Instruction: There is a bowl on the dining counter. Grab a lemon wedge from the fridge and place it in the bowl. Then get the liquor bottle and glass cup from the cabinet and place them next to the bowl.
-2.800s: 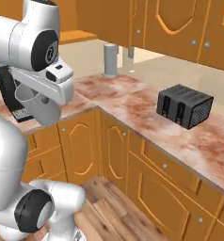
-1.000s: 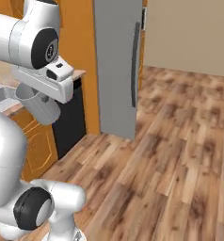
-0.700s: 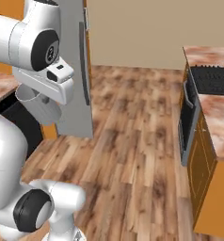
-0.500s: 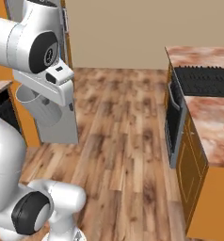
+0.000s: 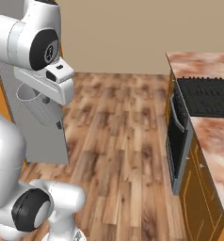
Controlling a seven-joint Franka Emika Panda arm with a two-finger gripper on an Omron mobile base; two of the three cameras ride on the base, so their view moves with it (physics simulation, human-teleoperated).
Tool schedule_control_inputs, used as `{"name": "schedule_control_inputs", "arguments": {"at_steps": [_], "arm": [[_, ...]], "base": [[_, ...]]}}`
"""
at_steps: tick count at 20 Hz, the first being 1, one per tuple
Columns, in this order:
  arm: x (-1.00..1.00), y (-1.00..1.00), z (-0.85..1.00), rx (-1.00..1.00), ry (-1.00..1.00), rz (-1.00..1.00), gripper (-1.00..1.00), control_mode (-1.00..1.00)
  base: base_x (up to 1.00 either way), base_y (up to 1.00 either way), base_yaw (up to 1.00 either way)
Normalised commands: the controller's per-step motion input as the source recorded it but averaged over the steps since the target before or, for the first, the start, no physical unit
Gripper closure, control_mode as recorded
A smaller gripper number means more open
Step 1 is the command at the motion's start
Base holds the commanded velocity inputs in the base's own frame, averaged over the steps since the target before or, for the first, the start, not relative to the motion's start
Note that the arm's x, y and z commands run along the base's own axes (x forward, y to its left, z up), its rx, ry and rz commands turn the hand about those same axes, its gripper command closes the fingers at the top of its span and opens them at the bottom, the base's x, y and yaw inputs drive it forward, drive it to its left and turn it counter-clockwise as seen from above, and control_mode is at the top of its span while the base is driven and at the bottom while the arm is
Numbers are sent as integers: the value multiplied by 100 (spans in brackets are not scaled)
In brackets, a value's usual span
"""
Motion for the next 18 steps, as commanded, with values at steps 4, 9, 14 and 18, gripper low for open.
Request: {"name": "schedule_control_inputs", "arguments": {"at_steps": [4,9,14,18], "arm": [[0,0,0,0,0,0,100,100],[0,0,0,0,0,0,100,100],[0,0,0,0,0,0,100,100],[0,0,0,0,0,0,100,100]], "base": [[100,-39,21],[100,-51,31],[100,-50,31],[100,-39,24]]}}
